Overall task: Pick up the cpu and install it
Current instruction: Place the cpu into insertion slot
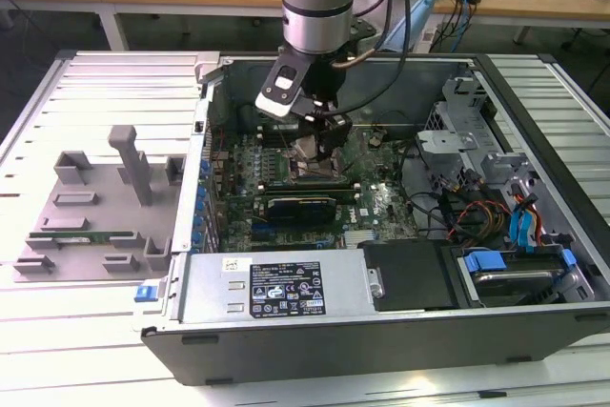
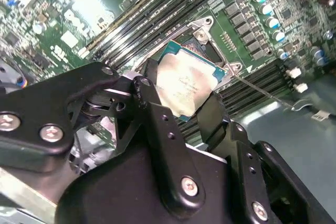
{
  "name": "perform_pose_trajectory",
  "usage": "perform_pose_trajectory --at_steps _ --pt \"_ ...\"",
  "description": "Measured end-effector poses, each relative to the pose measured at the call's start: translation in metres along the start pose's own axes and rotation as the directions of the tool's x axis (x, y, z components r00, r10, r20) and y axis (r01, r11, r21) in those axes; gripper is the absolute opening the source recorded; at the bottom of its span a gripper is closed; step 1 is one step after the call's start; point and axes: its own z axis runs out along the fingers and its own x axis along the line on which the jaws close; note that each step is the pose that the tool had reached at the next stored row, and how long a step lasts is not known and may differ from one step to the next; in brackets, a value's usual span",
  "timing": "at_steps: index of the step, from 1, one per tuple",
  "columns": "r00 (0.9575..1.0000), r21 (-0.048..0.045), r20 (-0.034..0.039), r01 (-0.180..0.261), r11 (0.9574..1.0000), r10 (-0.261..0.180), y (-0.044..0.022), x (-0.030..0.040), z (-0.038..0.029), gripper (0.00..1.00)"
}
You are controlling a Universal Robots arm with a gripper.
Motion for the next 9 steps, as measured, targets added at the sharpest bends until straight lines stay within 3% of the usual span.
perform_pose_trajectory --at_steps 4,6,8,9 --pt "0.9951 0.0008 0.0061 -0.099 0.9951 0.099 0.0000 0.0000 0.0005 0.54" --pt "0.9888 0.0010 0.0092 -0.149 0.9888 0.149 0.0000 0.0000 0.0007 0.54" --pt "0.9780 0.0011 0.0130 -0.208 0.9781 0.208 -0.0001 0.0000 0.0010 0.54" --pt "0.9675 0.0009 0.0159 -0.253 0.9676 0.253 -0.0001 0.0000 0.0013 0.54"
